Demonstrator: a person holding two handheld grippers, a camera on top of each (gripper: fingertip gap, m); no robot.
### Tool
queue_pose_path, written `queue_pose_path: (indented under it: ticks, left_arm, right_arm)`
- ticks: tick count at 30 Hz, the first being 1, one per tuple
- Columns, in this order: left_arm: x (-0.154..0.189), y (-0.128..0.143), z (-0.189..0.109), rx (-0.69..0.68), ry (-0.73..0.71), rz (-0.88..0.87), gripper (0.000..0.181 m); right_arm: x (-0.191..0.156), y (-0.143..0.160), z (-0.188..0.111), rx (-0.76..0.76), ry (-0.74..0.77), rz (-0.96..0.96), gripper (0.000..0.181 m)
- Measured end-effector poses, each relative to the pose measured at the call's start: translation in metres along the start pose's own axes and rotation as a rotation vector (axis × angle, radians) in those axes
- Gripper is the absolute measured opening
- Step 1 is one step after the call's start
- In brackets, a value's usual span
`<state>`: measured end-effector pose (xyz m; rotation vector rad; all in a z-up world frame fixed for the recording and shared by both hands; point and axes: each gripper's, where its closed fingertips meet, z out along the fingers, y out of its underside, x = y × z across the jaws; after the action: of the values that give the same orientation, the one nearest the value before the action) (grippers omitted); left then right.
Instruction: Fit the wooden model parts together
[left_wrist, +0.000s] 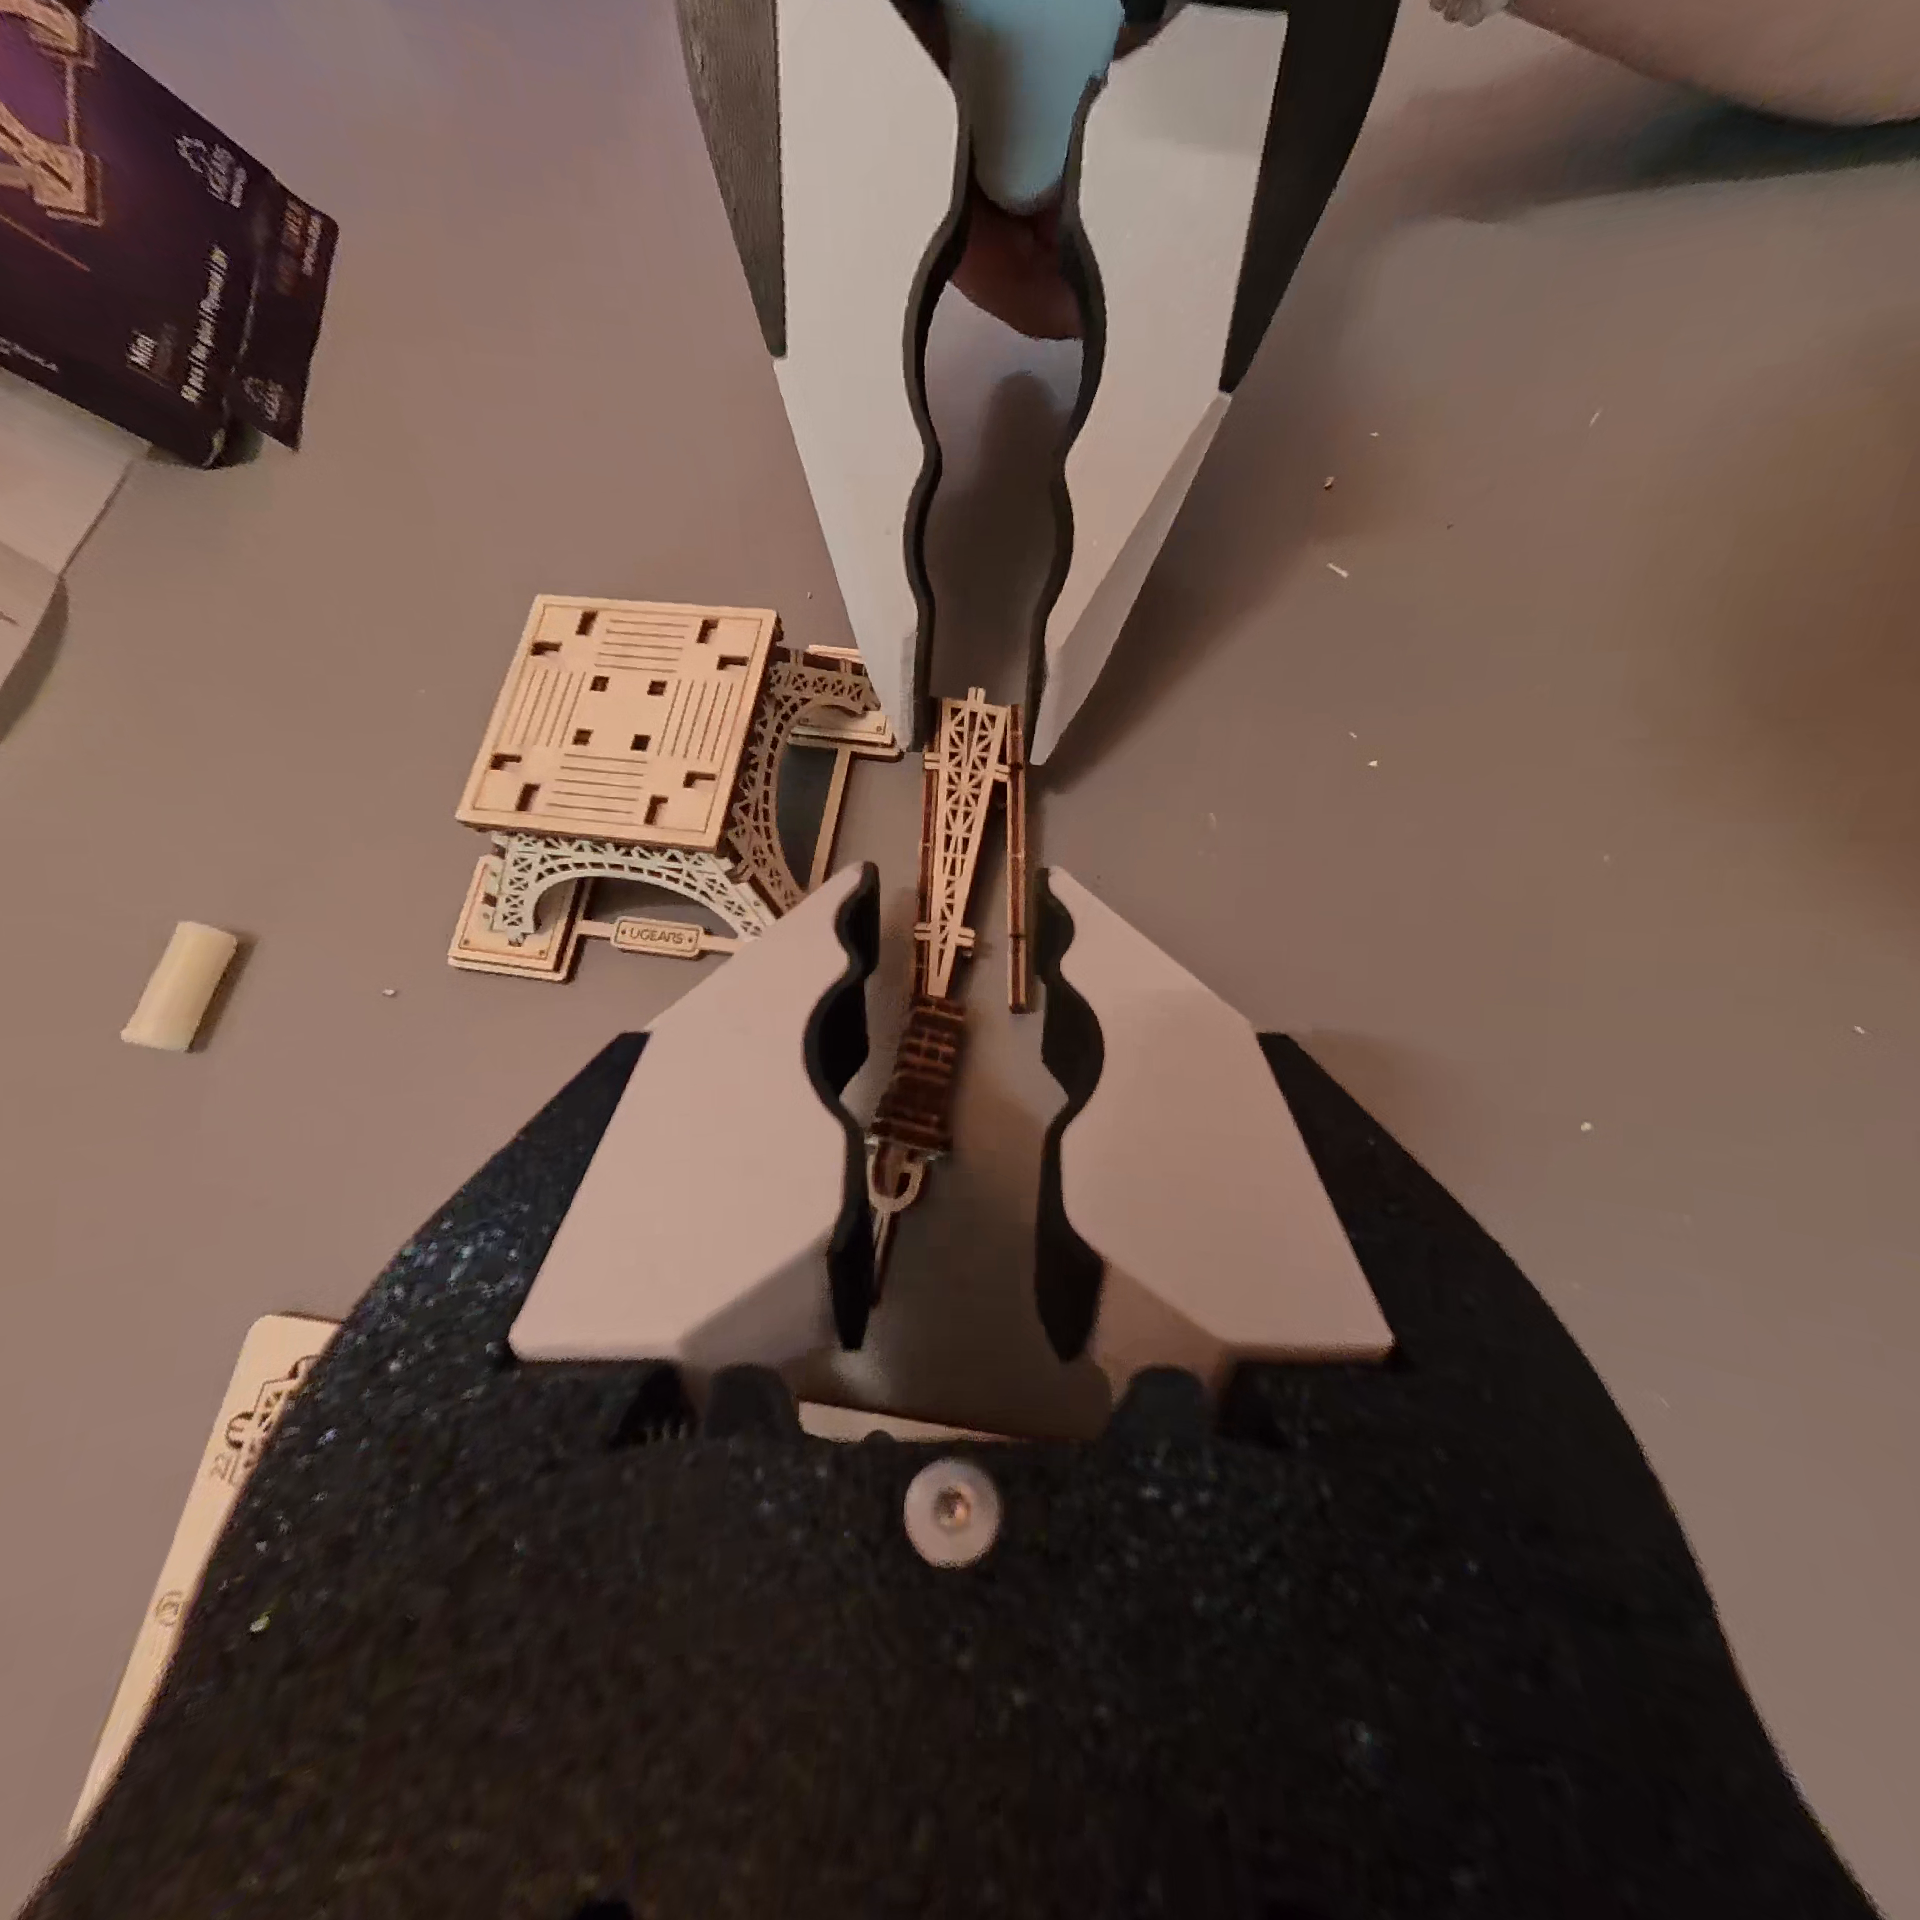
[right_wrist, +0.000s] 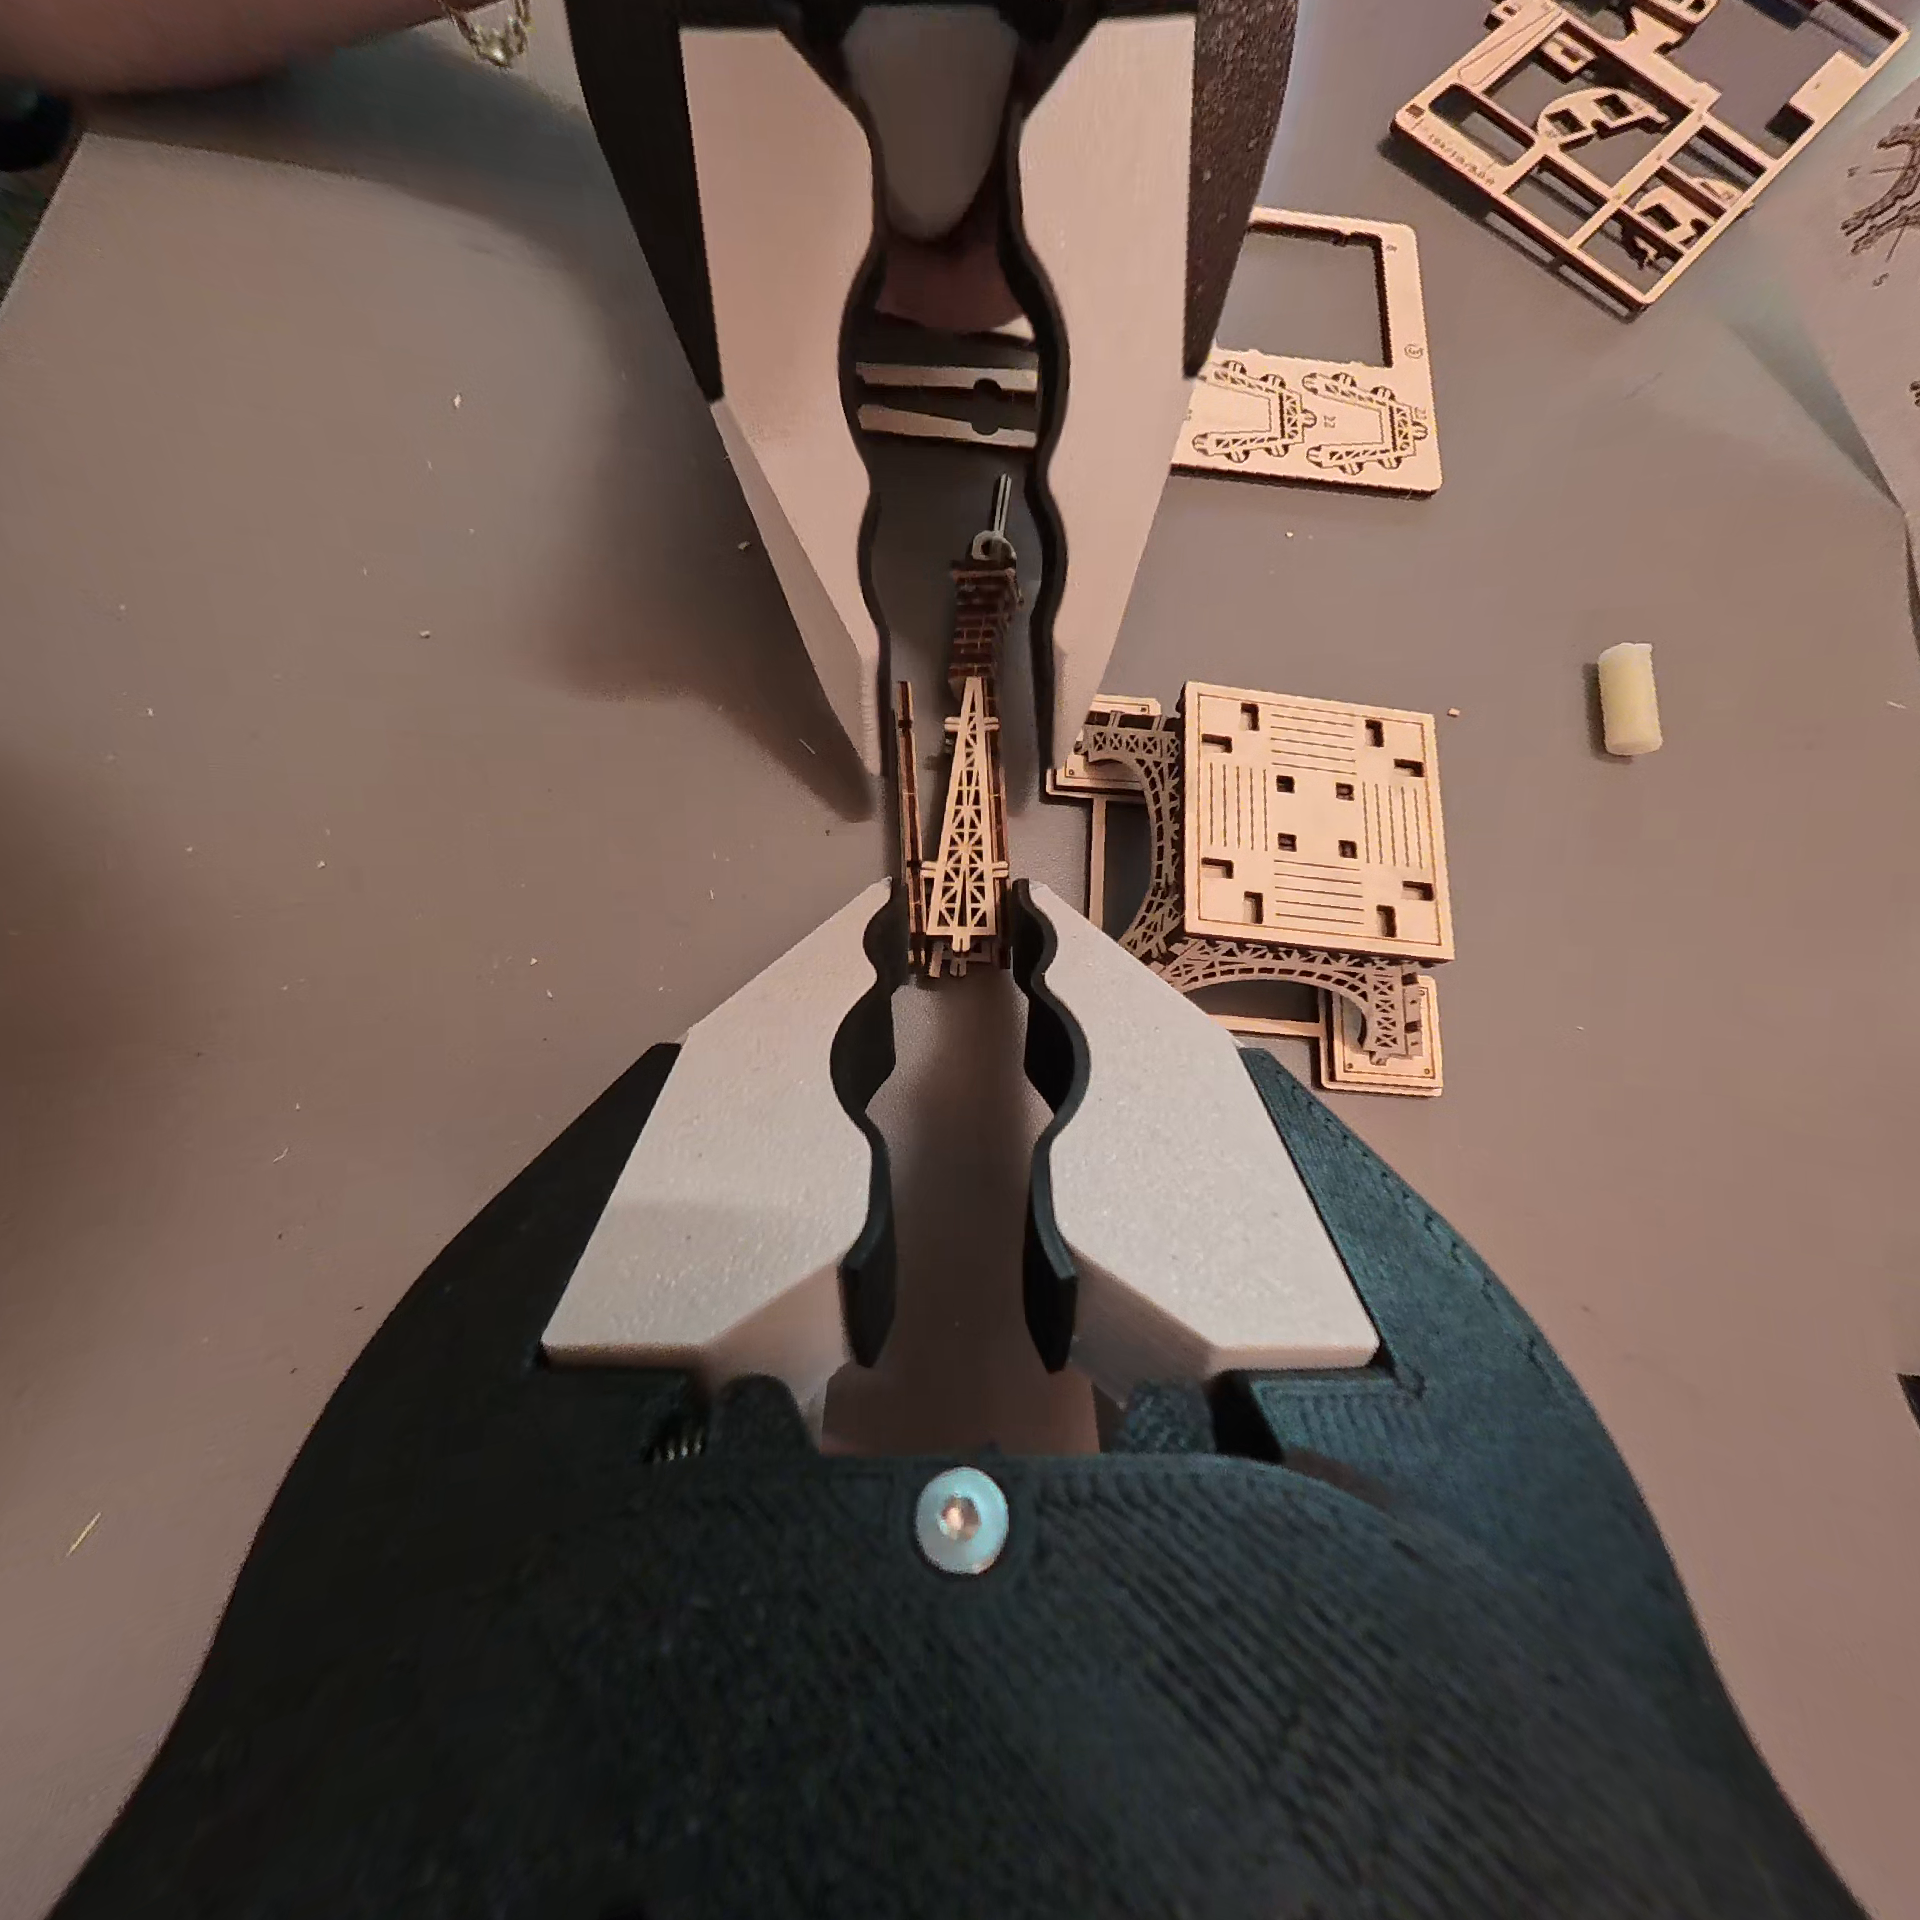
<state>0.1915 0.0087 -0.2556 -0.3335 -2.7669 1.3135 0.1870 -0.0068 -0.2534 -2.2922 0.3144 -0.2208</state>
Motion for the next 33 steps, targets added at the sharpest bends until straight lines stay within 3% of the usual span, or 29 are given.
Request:
queue_pose_path:
  ticks: [3,33]
  left_arm:
    - [0.001,0.002,0.003,-0.014,0.009,0.005,0.014]
    - [0.000,-0.009,0.012,-0.005,0.025,0.028,0.014]
  right_arm:
    - [0.000,0.000,0.000,0.011,-0.003,0.008,0.018]
    - [-0.001,0.000,-0.001,0.085,0.002,0.082,0.018]
